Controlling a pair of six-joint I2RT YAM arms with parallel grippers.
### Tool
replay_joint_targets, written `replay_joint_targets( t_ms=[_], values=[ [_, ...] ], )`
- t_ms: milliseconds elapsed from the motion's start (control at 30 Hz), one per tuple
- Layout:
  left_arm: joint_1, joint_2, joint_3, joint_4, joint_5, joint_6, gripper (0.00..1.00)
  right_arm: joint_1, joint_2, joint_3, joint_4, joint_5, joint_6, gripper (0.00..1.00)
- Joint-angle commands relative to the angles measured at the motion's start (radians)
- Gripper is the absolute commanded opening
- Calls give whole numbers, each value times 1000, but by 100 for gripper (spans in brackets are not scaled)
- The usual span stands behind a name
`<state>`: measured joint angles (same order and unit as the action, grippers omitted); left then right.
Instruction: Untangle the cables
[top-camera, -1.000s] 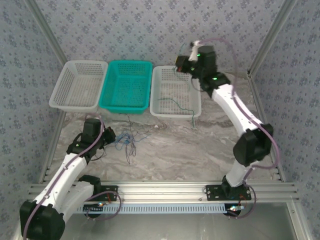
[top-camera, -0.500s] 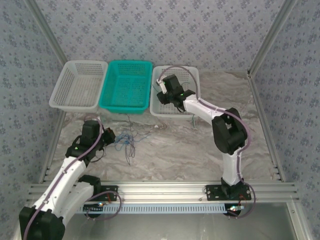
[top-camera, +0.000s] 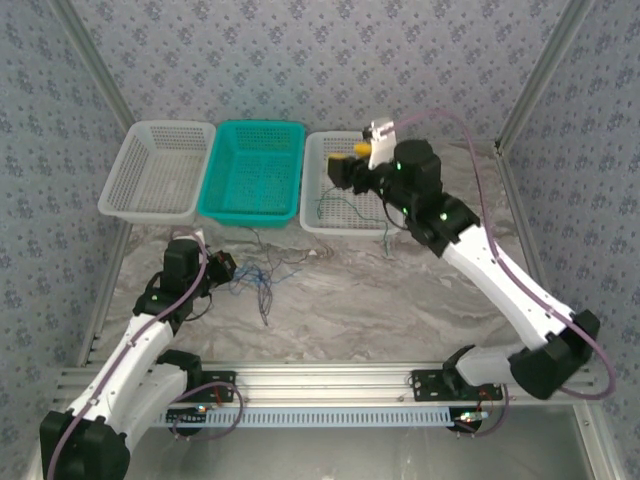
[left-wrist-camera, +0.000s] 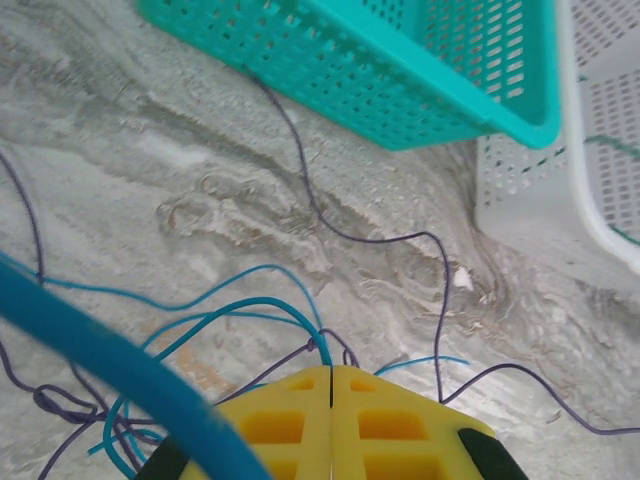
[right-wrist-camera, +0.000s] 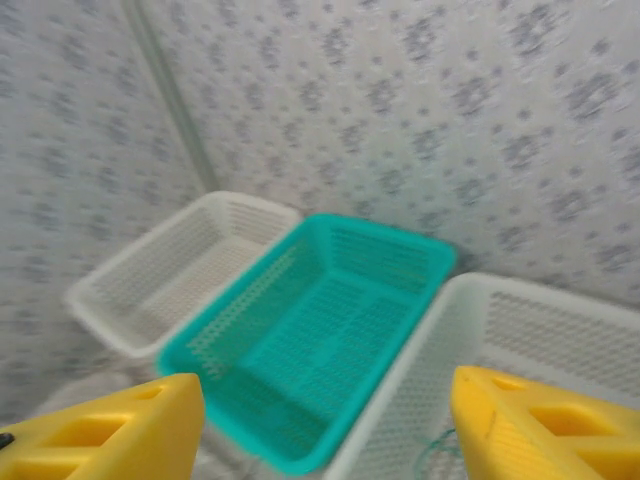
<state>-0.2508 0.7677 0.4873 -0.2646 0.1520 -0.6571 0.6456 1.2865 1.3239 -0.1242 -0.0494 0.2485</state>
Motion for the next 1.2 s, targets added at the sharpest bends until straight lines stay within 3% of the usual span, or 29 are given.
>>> replay_joint_targets(
  t_ms=[0,233,367,467,533,633,867,933,967,1100,1167],
  values=[
    [-6,-18,1,91,47,-14,0,89,10,-121,-22,-55,192,68],
    [-34,-10,-13,147,54,-14,0,239,86,-254,-7,-9,421,70],
    [-47,-4,-11,153,50,-17,0,246,167,-270,2,-10,573,73],
    [-52,-3,-12,149,50,-15,0,249,195,-323,96,-1,672,85],
    [-57,-7,-13,152,51,-12,0,248,221,-344,187,-15,699,89],
    [-61,-15,-15,162,51,-11,0,246,292,-286,179,-47,682,88],
    [-64,-32,-9,138,37,-2,0,255,415,-223,116,-88,653,71],
    [-65,-45,-17,136,31,-1,0,262,422,-229,95,-78,638,61],
    [-65,-51,-22,136,27,-2,0,262,419,-236,96,-75,636,55],
    [-65,-65,-33,139,17,-8,0,260,409,-260,101,-61,641,11],
    [-65,-67,-33,136,16,-7,0,259,405,-257,97,-57,640,0]
  ],
)
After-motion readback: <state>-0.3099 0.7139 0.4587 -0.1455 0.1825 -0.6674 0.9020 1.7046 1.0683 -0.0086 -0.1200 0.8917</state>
